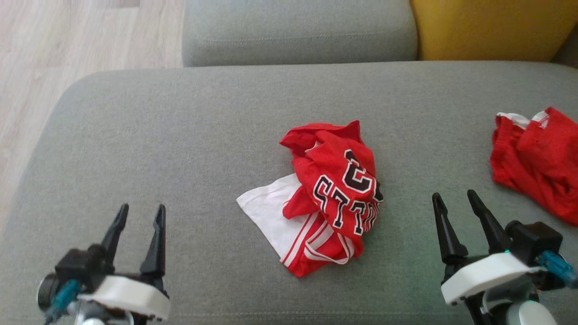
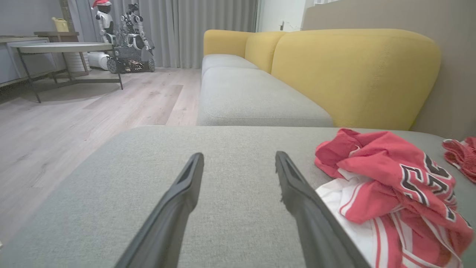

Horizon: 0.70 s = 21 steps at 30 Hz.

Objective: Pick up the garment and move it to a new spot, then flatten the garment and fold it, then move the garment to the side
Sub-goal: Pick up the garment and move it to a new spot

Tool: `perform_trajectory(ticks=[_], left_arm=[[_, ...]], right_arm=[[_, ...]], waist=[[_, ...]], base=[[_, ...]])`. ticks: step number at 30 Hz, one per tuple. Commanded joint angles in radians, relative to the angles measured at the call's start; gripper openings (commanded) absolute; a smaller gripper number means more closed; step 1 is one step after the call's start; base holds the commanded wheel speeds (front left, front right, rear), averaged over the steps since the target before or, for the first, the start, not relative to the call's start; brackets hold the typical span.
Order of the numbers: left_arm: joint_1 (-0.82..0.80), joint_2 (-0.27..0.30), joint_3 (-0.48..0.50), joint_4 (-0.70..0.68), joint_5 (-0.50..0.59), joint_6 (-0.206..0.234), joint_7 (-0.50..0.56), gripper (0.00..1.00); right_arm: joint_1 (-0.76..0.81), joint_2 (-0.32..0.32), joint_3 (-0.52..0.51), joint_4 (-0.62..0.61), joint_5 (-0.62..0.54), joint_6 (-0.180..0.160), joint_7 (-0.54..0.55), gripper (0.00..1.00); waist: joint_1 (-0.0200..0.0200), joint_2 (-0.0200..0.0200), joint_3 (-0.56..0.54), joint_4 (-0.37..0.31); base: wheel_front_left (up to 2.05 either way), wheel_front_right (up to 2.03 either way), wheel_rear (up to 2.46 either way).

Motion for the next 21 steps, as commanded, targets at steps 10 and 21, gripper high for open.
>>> perform_trajectory(ticks=[10,21], left_arm=[[0.001,0.040,0.029,-0.081,0.013,0.029,0.027,1.00],[-0.006,0.048,0.027,-0.091,0.017,0.042,0.031,1.00]], right_arm=[[0.006,-0.005,0.008,-0.076,-0.033,-0.001,0.016,1.00],[0.005,-0.005,-0.004,-0.103,-0.075,-0.001,0.018,1.00]], waist=[[0.0000,0.0000,-0.020,-0.007],[0.0000,0.0000,-0.015,-0.007]], base=[[0.00,0.00,0.00],[0.00,0.00,0.00]])
